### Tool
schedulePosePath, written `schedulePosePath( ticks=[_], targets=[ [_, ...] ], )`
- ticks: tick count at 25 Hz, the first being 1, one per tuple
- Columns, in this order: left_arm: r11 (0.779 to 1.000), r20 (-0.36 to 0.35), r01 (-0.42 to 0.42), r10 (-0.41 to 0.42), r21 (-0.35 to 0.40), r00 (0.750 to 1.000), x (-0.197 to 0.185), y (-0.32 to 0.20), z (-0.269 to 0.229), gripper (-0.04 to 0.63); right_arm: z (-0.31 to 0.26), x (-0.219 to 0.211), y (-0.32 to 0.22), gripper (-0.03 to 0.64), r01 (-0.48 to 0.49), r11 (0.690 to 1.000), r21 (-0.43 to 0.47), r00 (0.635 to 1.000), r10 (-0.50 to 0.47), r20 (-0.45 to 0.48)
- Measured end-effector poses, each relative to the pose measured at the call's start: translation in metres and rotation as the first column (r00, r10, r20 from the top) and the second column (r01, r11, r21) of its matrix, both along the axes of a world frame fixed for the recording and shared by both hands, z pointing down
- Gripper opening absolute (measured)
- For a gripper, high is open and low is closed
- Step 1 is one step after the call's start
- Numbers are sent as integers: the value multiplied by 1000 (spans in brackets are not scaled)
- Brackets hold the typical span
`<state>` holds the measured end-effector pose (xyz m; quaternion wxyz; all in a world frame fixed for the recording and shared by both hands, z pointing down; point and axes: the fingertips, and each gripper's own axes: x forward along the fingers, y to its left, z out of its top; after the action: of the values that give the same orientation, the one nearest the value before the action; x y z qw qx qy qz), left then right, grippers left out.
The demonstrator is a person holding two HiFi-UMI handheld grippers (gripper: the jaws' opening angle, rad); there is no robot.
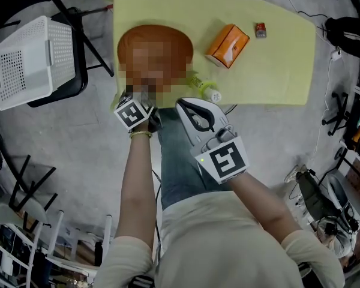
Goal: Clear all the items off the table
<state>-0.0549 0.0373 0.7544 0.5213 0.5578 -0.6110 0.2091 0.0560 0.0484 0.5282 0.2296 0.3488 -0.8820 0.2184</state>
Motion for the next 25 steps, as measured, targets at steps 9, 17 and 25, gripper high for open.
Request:
schedulePosePath(
  ticks=[9,17,25],
  targets=[
    [993,38,113,-112,-20,993,-17,0,0,60,0,1,-1,-6,-11,1000,-3,1000,11,4],
    [990,60,119,-124,81,991,-14,-16,-35,20,-11,-2,0,-6,-6,1000,10,1000,6,11],
    [986,71,152,-157,69,985,-26,1,-54,21,-34,-4,-8,-6,-9,999,37,1000,8,15]
  ],
)
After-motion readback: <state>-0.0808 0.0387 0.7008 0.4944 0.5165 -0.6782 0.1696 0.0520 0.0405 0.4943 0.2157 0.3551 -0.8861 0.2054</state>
